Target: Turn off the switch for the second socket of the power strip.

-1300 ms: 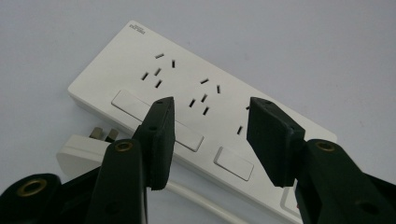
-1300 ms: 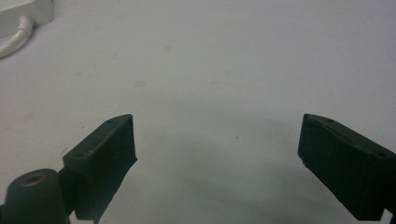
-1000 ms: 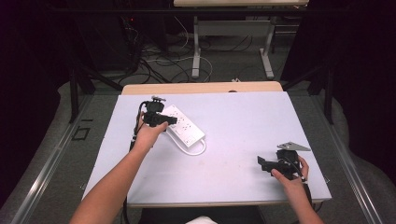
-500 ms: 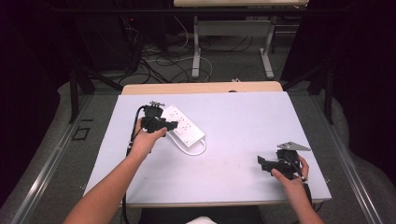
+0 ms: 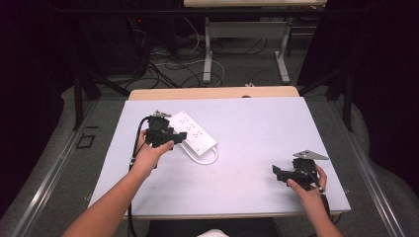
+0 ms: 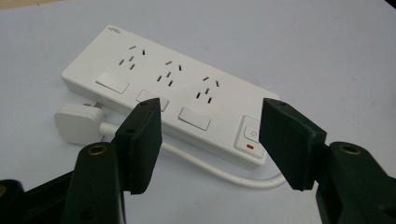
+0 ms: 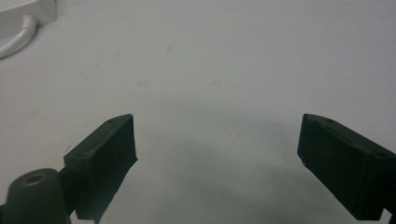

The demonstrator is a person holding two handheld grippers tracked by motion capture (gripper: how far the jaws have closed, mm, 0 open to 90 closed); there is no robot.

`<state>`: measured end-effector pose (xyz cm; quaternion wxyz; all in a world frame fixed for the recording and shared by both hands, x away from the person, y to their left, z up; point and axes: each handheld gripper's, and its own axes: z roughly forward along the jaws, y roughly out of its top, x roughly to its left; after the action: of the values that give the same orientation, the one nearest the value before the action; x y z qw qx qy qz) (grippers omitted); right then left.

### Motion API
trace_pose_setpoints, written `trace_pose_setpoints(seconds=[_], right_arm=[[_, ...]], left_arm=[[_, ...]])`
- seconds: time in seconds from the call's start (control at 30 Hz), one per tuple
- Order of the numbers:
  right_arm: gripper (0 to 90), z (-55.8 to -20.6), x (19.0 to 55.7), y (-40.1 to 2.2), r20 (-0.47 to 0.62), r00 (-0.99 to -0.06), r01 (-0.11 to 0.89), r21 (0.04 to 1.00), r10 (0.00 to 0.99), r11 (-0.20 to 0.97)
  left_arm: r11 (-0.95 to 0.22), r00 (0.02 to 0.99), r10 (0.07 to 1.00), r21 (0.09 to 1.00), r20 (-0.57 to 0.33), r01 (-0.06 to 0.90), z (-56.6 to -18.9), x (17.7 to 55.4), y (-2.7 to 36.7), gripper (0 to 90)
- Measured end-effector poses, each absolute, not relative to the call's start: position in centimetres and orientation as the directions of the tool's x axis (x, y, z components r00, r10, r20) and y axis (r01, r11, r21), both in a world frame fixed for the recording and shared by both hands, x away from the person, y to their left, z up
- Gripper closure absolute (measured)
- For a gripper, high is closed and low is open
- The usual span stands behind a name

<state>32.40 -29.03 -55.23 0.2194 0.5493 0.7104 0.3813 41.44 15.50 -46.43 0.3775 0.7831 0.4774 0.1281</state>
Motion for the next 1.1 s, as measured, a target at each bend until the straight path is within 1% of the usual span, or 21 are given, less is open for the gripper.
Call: trace_pose_setpoints(seconds=[0.2,0.3,0.37,0.73,0.87,1.0,1.1], right_arm=[[11.0,-55.2,32.4,-29.0,0.108,-0.303,0.613,0.783,0.947,0.107],[11.0,-55.2,32.4,-29.0,0.109,-0.300,0.613,0.783,0.948,0.104],[11.0,-55.2,32.3,-29.0,0.110,-0.300,0.612,0.784,0.947,0.103],[11.0,-55.2,32.3,-29.0,0.111,-0.299,0.613,0.783,0.948,0.102],[11.0,-55.2,32.3,-28.9,0.110,-0.298,0.612,0.784,0.948,0.102],[11.0,-55.2,32.3,-28.9,0.111,-0.297,0.614,0.783,0.949,0.101],[11.0,-55.2,32.3,-28.8,0.114,-0.297,0.616,0.781,0.948,0.099]], left_arm=[[-0.243,0.508,0.844,0.723,-0.170,0.646,-46.2,40.3,16.2,38.3],[-0.236,0.510,0.840,0.722,-0.185,0.651,-46.3,39.8,16.6,35.7],[-0.226,0.513,0.832,0.715,-0.213,0.662,-46.4,39.3,16.9,33.8],[-0.182,0.509,0.825,0.739,-0.244,0.648,-47.2,36.9,18.6,15.8],[-0.177,0.503,0.830,0.742,-0.240,0.646,-47.6,36.1,19.3,13.7],[-0.168,0.492,0.836,0.741,-0.242,0.650,-48.1,35.3,19.9,8.5],[-0.160,0.485,0.837,0.735,-0.253,0.659,-48.5,34.9,20.3,2.2]])
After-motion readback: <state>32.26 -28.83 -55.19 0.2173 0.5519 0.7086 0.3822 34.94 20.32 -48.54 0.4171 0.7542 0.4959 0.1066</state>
